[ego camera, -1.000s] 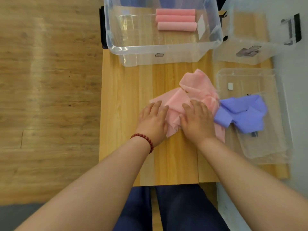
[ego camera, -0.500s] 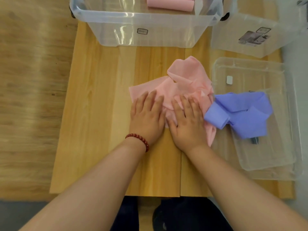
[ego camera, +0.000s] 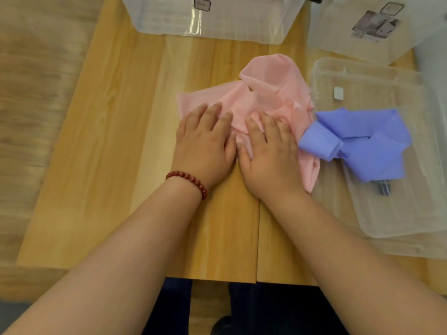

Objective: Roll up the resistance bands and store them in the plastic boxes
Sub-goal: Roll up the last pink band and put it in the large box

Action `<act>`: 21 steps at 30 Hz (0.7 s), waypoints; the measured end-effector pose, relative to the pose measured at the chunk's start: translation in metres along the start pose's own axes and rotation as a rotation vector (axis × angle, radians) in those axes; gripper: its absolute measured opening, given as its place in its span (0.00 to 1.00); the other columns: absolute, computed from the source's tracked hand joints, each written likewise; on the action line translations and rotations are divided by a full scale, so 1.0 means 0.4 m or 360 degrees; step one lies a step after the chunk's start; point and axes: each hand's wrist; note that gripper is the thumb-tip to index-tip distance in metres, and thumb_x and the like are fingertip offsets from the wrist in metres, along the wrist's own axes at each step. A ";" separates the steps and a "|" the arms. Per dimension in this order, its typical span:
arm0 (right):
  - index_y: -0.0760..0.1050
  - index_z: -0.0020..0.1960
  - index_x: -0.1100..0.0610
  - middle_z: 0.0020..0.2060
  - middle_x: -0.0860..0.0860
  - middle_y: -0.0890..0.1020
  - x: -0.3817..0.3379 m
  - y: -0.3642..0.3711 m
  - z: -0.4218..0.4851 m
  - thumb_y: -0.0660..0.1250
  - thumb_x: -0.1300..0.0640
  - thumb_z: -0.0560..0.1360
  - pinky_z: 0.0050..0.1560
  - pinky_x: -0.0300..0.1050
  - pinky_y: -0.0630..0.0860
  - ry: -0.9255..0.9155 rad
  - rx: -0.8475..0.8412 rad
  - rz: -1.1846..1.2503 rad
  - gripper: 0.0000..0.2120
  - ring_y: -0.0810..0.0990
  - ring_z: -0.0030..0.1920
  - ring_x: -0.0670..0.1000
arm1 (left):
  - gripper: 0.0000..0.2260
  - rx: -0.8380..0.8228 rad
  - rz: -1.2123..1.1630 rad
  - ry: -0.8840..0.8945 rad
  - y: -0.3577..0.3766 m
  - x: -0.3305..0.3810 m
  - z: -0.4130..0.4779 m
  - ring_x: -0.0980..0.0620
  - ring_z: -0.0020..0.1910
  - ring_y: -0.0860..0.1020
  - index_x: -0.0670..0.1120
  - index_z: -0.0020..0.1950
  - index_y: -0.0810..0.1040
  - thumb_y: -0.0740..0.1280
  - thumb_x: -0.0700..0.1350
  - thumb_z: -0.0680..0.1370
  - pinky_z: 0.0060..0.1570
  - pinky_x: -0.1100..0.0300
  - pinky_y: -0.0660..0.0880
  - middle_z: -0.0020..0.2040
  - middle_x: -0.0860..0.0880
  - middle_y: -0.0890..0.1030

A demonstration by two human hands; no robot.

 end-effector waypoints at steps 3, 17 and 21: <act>0.71 0.71 0.57 0.71 0.60 0.71 0.006 0.003 -0.006 0.50 0.43 0.79 0.72 0.58 0.58 -0.0010 -0.0017 -0.0014 0.28 0.66 0.71 0.66 | 0.22 -0.0007 0.0034 0.0013 0.002 0.002 -0.004 0.40 0.71 0.68 0.46 0.67 0.76 0.56 0.54 0.78 0.70 0.44 0.62 0.70 0.44 0.74; 0.70 0.72 0.57 0.71 0.62 0.70 -0.002 -0.002 -0.016 0.53 0.45 0.80 0.70 0.58 0.61 -0.0113 -0.0030 -0.0102 0.25 0.67 0.68 0.65 | 0.18 0.0079 0.0108 0.0083 0.009 -0.010 -0.015 0.45 0.71 0.67 0.49 0.67 0.74 0.56 0.54 0.81 0.66 0.50 0.63 0.70 0.49 0.72; 0.67 0.74 0.55 0.74 0.59 0.66 -0.004 -0.010 -0.024 0.54 0.47 0.83 0.71 0.54 0.59 -0.0135 -0.0064 -0.0145 0.23 0.64 0.71 0.62 | 0.18 0.0051 0.0146 0.0096 0.004 -0.005 -0.022 0.45 0.70 0.67 0.49 0.66 0.75 0.56 0.53 0.81 0.67 0.48 0.64 0.69 0.48 0.73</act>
Point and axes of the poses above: each hand's wrist, its own z-axis towards the middle knuckle, its own y-axis out of the palm, x = y × z
